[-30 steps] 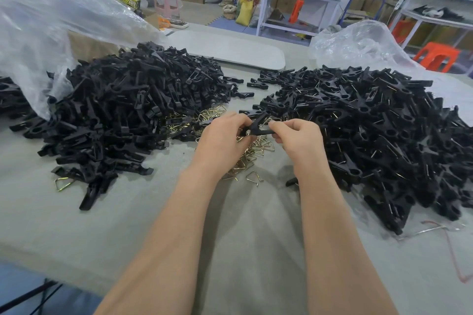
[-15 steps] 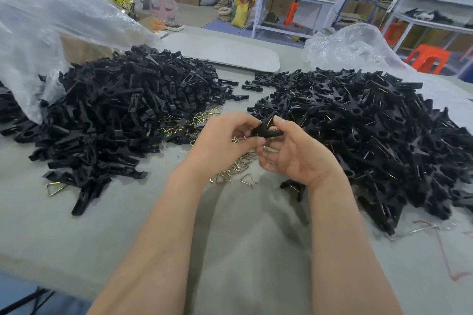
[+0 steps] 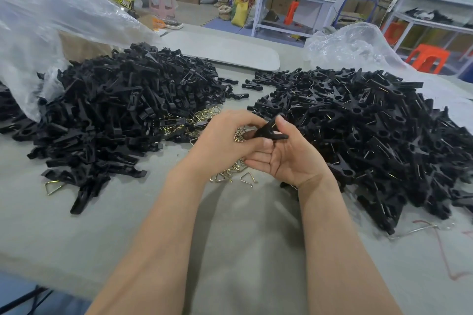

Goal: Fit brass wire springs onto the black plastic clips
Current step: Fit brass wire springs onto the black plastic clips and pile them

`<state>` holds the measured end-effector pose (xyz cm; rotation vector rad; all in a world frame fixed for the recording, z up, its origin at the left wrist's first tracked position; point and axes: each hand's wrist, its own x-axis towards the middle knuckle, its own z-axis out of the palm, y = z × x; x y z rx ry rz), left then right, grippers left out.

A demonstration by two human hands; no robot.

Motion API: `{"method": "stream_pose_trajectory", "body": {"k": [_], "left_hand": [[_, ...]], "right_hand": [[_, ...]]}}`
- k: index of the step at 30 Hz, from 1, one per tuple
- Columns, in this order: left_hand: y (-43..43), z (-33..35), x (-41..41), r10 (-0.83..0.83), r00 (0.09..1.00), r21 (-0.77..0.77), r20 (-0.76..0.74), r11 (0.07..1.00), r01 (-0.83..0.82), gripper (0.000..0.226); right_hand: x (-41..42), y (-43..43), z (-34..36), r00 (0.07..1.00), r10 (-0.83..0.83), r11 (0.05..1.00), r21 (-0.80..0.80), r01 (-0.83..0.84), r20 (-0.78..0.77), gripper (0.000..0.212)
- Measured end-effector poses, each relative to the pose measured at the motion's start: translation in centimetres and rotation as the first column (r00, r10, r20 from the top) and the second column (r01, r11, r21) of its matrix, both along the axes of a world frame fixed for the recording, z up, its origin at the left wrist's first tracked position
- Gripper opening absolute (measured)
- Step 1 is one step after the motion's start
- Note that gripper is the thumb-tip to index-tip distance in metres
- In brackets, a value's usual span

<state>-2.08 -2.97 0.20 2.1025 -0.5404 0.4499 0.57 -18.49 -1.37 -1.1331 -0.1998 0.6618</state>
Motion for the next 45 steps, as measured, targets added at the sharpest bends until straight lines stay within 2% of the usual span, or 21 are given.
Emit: {"method": "stream_pose_trajectory", "body": {"k": [10,13,18,19,21,23,24,25,26,27,28,29,30,31,32,34,35,37,39,40,45], "left_hand": [[-0.2,-0.3,0.4,-0.019,0.997,-0.015,0.078,1.000,0.020,0.032],[-0.1,-0.5,0.4,-0.029,0.998,-0.006,0.053,1.000,0.029,0.030],[0.4,-1.0,0.6,0.083,0.994,0.012,-0.066,0.997,-0.082,0.028],[0.5,-1.1,0.7,0.114,0.991,0.055,-0.070,0.992,-0.111,0.029],[0.4,-1.6,1.0,0.131,0.987,0.140,-0.090,0.983,-0.118,0.032],[0.3,-1.8,1.1,0.154,0.979,0.129,-0.132,0.982,-0.137,0.045],[0.4,-1.7,1.2,0.195,0.971,0.087,-0.136,0.979,-0.185,0.050],[0.5,-1.6,1.3,0.267,0.955,0.019,-0.126,0.964,-0.267,0.051],[0.8,-1.4,1.4,0.361,0.926,-0.076,-0.114,0.926,-0.370,0.047],[1.1,-1.2,1.4,0.460,0.881,-0.180,-0.114,0.862,-0.474,0.041],[1.3,-1.1,1.4,0.546,0.827,-0.266,-0.132,0.784,-0.560,0.035],[1.6,-1.1,1.4,0.609,0.777,-0.310,-0.161,0.716,-0.625,0.031],[1.8,-1.2,1.5,0.651,0.735,-0.297,-0.189,0.676,-0.675,0.029],[2.0,-1.5,1.5,0.682,0.700,-0.224,-0.212,0.663,-0.715,0.030],[2.1,-1.8,1.6,0.709,0.667,-0.099,-0.228,0.665,-0.740,0.032],[2.2,-2.4,1.7,0.742,0.624,0.172,-0.246,0.667,-0.725,0.035],[2.2,-2.6,1.7,0.750,0.611,0.267,-0.253,0.661,-0.701,0.036],[2.2,-2.9,1.7,0.762,0.596,0.382,-0.254,0.645,-0.662,0.038],[2.3,-3.1,1.7,0.771,0.592,0.432,-0.236,0.628,-0.647,0.044],[2.3,-3.1,1.7,0.774,0.590,0.440,-0.229,0.623,-0.646,0.046],[2.4,-3.1,1.9,0.797,0.568,0.489,-0.204,0.586,-0.646,0.030]], "right_hand": [[0.1,0.5,-0.6,0.997,-0.071,0.997,0.030,0.071,-0.004,0.043],[0.1,0.7,-0.6,0.999,-0.048,0.999,0.023,0.048,-0.010,0.048],[0.2,0.2,0.8,0.998,-0.047,0.964,-0.260,0.053,0.030,0.080],[0.3,0.1,1.0,0.992,-0.079,0.938,-0.330,0.107,0.095,0.073],[0.3,0.3,1.1,0.950,-0.116,0.851,-0.463,0.246,0.291,0.036],[0.5,0.9,0.9,0.865,-0.206,0.738,-0.508,0.445,0.458,0.016],[0.8,1.1,1.0,0.795,-0.338,0.690,-0.442,0.574,0.504,0.015],[1.1,1.0,1.5,0.710,-0.530,0.660,-0.301,0.689,0.463,0.015],[1.3,0.9,2.5,0.639,-0.710,0.647,-0.086,0.758,0.295,0.017],[1.5,0.6,3.3,0.615,-0.783,0.622,0.146,0.770,0.089,0.023],[1.8,0.4,3.7,0.621,-0.784,0.589,0.290,0.755,-0.025,0.033],[2.0,0.3,3.7,0.632,-0.775,0.598,0.298,0.744,-0.024,0.045],[2.1,0.6,3.4,0.648,-0.759,0.649,0.163,0.743,0.070,0.057],[2.0,1.2,2.8,0.675,-0.702,0.682,-0.057,0.729,0.227,0.061],[1.6,2.1,2.1,0.709,-0.588,0.664,-0.268,0.698,0.391,0.057],[1.0,3.3,0.9,0.721,-0.296,0.539,-0.513,0.668,0.627,0.042],[0.8,3.8,0.4,0.718,-0.146,0.476,-0.588,0.654,0.681,0.038],[0.7,4.3,-0.2,0.735,0.131,0.353,-0.724,0.593,0.665,0.041],[0.6,4.6,-0.7,0.731,0.286,0.239,-0.785,0.572,0.620,0.042],[0.6,4.8,-0.9,0.727,0.293,0.224,-0.784,0.578,0.620,0.041],[0.2,5.1,-0.7,0.711,0.194,0.357,-0.724,0.591,0.676,0.025]]}}
